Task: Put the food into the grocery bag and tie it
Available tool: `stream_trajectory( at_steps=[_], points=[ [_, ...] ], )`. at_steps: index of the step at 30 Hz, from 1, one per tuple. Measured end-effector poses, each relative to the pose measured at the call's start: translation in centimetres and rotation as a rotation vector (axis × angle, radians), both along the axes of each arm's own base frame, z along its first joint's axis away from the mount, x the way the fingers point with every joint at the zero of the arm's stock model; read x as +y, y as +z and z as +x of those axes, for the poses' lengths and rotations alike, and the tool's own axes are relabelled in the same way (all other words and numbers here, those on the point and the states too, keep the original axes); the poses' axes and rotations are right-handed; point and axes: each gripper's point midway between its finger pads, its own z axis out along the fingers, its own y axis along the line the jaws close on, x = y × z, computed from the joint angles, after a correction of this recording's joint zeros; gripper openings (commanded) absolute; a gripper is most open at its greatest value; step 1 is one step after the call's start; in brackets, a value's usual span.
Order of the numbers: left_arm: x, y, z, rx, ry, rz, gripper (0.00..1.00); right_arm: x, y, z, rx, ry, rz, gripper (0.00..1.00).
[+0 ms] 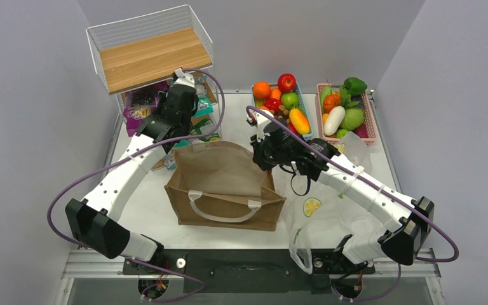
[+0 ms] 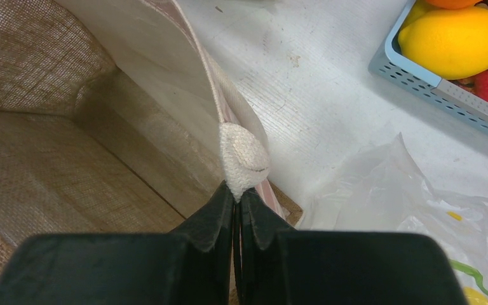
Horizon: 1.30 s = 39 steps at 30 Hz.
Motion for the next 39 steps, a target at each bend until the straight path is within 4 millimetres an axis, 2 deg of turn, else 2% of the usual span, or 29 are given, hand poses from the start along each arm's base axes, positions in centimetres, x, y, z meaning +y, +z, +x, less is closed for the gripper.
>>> stream_trajectory(
  at_steps=[11, 19, 39],
  points=[
    [-0.7, 0.9, -3.3, 0.032, -0.019, -0.051, 0.00, 0.1, -0.3, 0.2, 0.004, -0.001, -0.006, 0.00],
    [-1.3, 2.8, -5.4, 0.019, -0.034, -0.139, 0.00, 0.1, -0.1, 0.1, 0.006, -0.003, -0.005, 0.00],
    [-1.4, 4.6, -8.6, 0.024, -0.052, -0.254, 0.00, 0.5, -0.2, 0.2, 0.007, 0.000, -0.009, 0.00]
  ],
)
